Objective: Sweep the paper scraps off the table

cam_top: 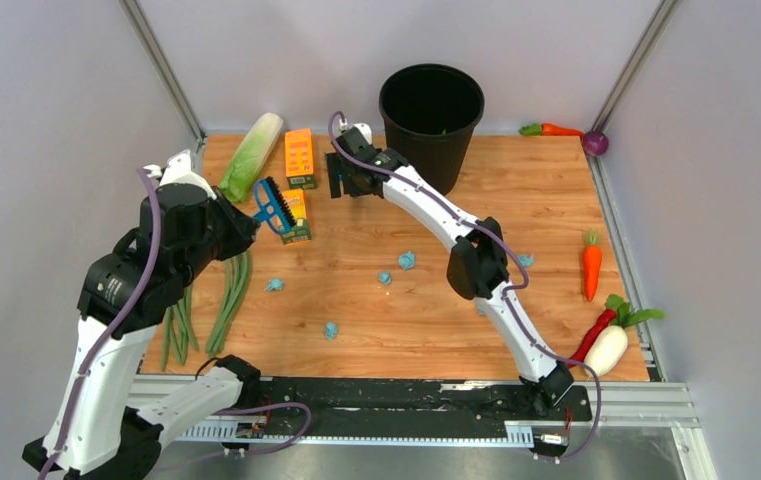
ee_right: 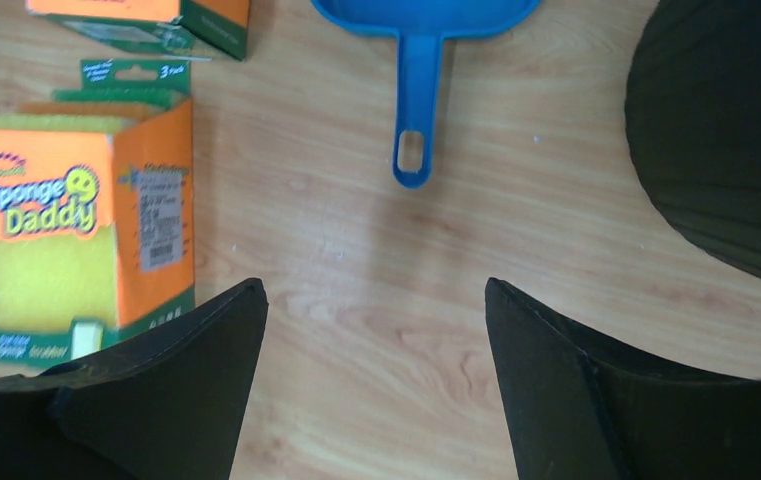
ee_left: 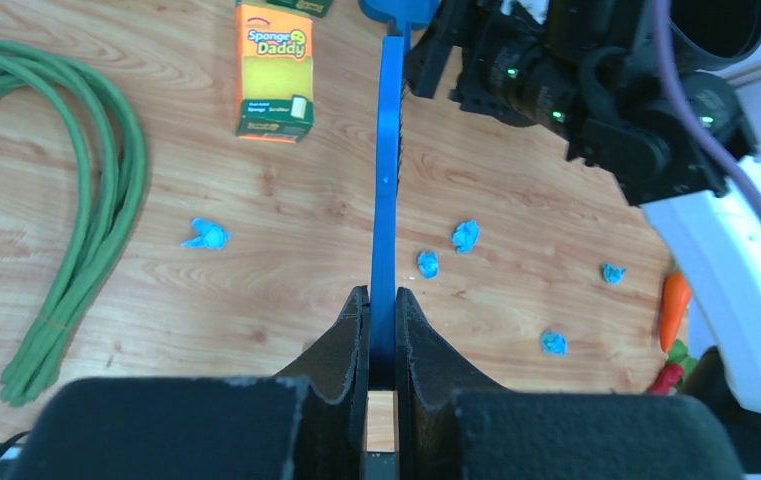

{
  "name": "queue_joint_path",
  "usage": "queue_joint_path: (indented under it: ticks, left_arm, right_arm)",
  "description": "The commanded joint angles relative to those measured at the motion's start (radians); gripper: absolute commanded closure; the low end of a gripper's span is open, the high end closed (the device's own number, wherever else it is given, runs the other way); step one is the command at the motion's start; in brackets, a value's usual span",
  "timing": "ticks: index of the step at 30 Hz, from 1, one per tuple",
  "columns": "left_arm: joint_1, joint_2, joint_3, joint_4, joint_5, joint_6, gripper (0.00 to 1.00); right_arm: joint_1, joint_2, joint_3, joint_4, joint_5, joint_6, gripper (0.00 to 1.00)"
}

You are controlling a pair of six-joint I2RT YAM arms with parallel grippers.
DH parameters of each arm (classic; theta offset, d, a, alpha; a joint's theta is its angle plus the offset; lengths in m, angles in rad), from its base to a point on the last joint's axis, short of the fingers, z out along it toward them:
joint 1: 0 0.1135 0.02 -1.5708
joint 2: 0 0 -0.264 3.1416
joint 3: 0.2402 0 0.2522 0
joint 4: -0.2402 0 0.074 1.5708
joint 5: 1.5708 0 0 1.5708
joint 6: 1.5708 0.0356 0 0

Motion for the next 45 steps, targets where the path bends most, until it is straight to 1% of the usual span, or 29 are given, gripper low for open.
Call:
queue_joint_path:
  ticks: [1,4,10,18,29,33,36,41,45]
  left_arm:
    - [0.003,0.036,0.005,0.067,0.040,-0.019,1.00]
    - [0.003,0.062,0.016,0.076,0.056,-0.021,1.00]
    - [0.002,0.111,0.039,0.068,0.079,-0.004,1.00]
    - [0.003,0.112,0.042,0.081,0.077,0.034,1.00]
    - [0.002,0.112,0.033,0.094,0.065,0.077,1.00]
    - [0.002,0.100,0.020,0.093,0.060,0.079,1.00]
    - [0.002,0.089,0.011,0.091,0.054,0.079,1.00]
    - [0.003,0.092,0.017,0.088,0.034,0.085,1.00]
    - [0.002,0.092,0.016,0.094,0.025,0.085,1.00]
  right_arm:
    - [0.002,0.076,0.069,0.143,0.048,-0.002,0.18]
    - [0.001,0.119,0.083,0.208,0.065,0.013,0.19]
    - [-0.005,0.170,0.101,0.337,0.088,-0.006,0.23]
    - [-0.005,0.225,0.112,0.367,0.158,-0.020,0.25]
    - [-0.012,0.254,0.072,0.427,0.181,-0.019,0.27]
    - [-0.032,0.276,0.063,0.450,0.148,0.013,0.29]
    - [-0.033,0.292,0.069,0.461,0.146,0.012,0.32]
    - [-0.035,0.300,0.032,0.455,0.111,0.038,0.33]
    - [-0.038,0.325,0.046,0.432,0.085,0.040,0.33]
